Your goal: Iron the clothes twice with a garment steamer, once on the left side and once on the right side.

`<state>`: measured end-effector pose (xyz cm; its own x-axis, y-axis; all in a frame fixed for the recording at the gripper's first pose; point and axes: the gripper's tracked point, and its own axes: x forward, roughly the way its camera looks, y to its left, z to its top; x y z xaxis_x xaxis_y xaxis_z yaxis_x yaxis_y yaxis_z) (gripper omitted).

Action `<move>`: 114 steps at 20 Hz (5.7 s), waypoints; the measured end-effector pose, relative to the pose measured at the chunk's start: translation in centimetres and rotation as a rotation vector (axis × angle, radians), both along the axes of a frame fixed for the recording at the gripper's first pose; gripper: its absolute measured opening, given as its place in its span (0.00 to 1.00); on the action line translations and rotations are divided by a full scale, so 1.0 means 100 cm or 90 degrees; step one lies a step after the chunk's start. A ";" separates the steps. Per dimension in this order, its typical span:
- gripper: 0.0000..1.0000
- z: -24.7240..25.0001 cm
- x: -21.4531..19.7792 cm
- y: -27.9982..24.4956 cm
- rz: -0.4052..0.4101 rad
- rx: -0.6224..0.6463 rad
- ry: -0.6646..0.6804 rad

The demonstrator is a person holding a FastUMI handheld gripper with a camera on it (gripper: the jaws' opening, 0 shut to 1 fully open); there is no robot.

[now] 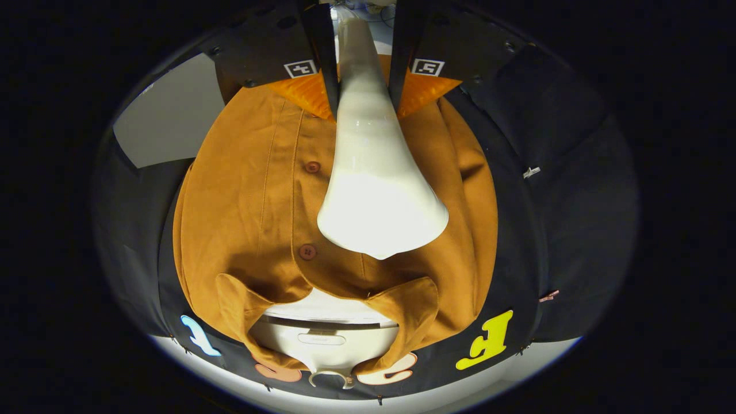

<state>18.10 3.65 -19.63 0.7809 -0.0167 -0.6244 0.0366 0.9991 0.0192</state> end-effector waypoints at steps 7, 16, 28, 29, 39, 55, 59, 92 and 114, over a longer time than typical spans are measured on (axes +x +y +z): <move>0.45 -0.031 0.003 0.002 -0.014 -0.017 0.049; 0.45 -0.081 0.000 0.008 -0.025 -0.024 0.125; 0.45 -0.135 -0.020 0.009 -0.023 -0.007 0.193; 0.45 -0.141 -0.022 0.008 -0.024 -0.004 0.203; 0.45 -0.180 -0.051 0.006 -0.028 0.033 0.277; 0.45 -0.090 -0.046 -0.009 -0.001 0.021 0.155; 0.45 -0.062 -0.037 -0.016 -0.014 0.022 0.103; 0.44 0.115 -0.043 -0.156 -0.063 -0.017 -0.203; 0.44 0.119 -0.042 -0.148 -0.056 -0.009 -0.186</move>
<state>13.89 -11.15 -7.69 0.9229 -0.0986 -0.3723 0.1174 0.9927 0.0281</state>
